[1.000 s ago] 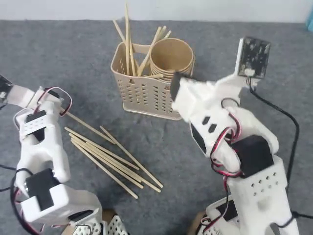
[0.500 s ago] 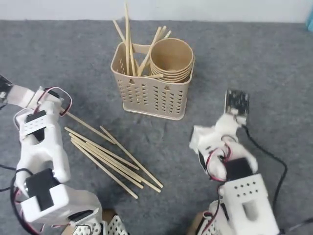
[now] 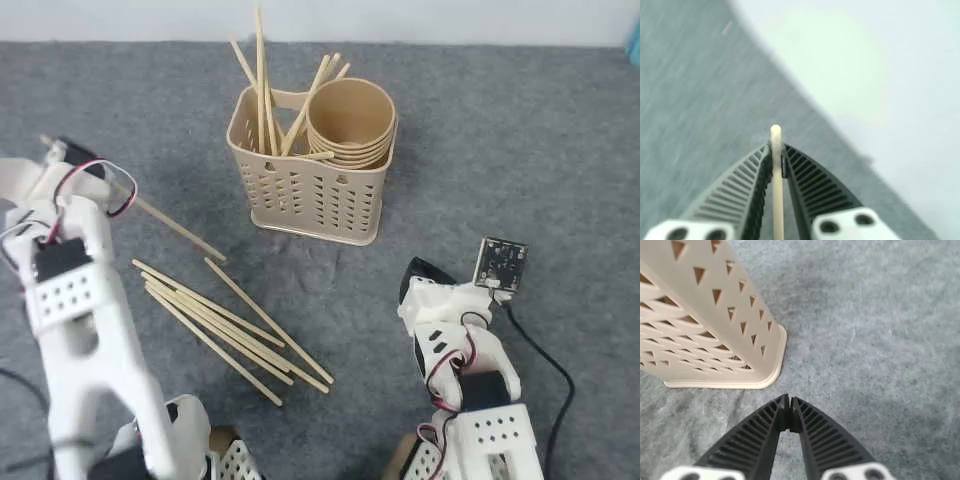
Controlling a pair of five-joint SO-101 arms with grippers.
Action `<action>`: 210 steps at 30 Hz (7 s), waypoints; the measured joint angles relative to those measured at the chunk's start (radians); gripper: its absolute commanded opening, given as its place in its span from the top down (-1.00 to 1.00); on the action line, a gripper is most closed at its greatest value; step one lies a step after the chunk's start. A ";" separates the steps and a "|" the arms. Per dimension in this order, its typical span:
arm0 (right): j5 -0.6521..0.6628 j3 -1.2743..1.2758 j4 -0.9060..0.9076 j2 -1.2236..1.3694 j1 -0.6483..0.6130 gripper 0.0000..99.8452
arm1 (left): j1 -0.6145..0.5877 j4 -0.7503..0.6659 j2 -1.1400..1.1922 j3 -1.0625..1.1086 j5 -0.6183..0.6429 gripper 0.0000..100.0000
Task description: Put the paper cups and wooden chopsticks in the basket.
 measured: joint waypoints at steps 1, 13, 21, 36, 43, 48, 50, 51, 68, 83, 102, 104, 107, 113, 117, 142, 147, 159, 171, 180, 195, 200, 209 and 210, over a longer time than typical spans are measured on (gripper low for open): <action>0.000 0.000 0.014 -0.014 -0.002 0.98 | 0.015 0.002 -0.049 0.000 -0.029 0.97; 0.000 0.000 0.040 -0.046 -0.003 0.98 | 0.376 -0.236 -0.333 -0.143 -0.316 0.97; 0.000 0.002 0.040 -0.046 -0.003 0.98 | 0.511 -0.466 -0.114 -0.281 -0.439 0.97; 0.003 0.002 0.040 -0.046 0.000 0.98 | 0.512 -0.468 0.158 -0.348 -0.445 0.94; 0.006 0.002 0.040 -0.046 0.000 0.98 | 0.508 -0.465 0.158 -0.330 -0.445 0.56; 0.006 0.002 0.040 -0.046 0.000 0.98 | 0.497 -0.305 0.115 -0.330 -0.445 0.53; 0.006 0.002 0.040 -0.046 0.000 0.98 | 0.500 -0.235 0.061 -0.330 -0.445 0.55; 0.006 0.002 0.040 -0.046 0.000 0.98 | 0.500 -0.201 0.031 -0.330 -0.445 0.56; 0.006 0.002 0.040 -0.046 0.000 0.98 | 0.009 0.511 -0.238 -0.130 -0.446 0.70; 0.006 0.002 0.040 -0.046 0.000 0.98 | -0.095 0.474 0.422 -0.032 -0.304 0.70; 0.006 0.002 0.040 -0.046 0.000 0.98 | -0.071 0.540 0.730 -0.245 -0.288 0.70; 0.006 0.002 0.040 -0.046 0.000 0.98 | -0.058 0.597 0.730 -0.259 -0.285 0.70; 0.006 0.002 0.040 -0.046 0.000 0.98 | -0.037 0.631 0.730 -0.264 -0.285 0.70; 0.006 0.002 0.064 -0.049 0.000 0.98 | -0.032 0.637 0.732 -0.264 -0.285 0.74; 0.006 0.002 0.066 -0.052 0.000 0.98 | -0.028 0.637 0.736 -0.265 -0.285 0.98; 0.006 0.002 0.066 -0.052 0.000 0.98 | 0.066 0.551 0.138 -0.259 -0.264 0.98; 0.006 0.002 0.066 -0.052 0.000 0.98 | 0.141 0.451 -0.138 -0.258 -0.282 0.98; 0.006 0.002 0.066 -0.052 0.000 0.98 | 0.365 0.020 -0.391 -0.144 -0.428 0.98; 0.147 0.002 0.163 -0.052 -0.043 0.98 | 0.241 0.269 -0.393 -0.133 -0.430 0.98; 0.483 -0.048 0.351 -0.052 -0.218 0.98 | -0.144 0.632 -0.393 0.064 -0.428 0.97; 0.476 -0.384 0.262 0.281 -0.474 0.77 | -0.261 0.252 -0.393 0.542 -0.344 0.49; 0.391 -0.529 0.040 0.663 -0.589 0.77 | -0.267 0.209 -0.393 0.560 -0.336 0.58; 0.350 -0.873 -0.196 1.384 -0.632 0.77 | -0.272 0.180 -0.393 0.560 -0.330 0.67; 0.350 -0.913 -0.196 1.442 -0.632 0.77 | -0.272 0.172 -0.393 0.560 -0.330 0.67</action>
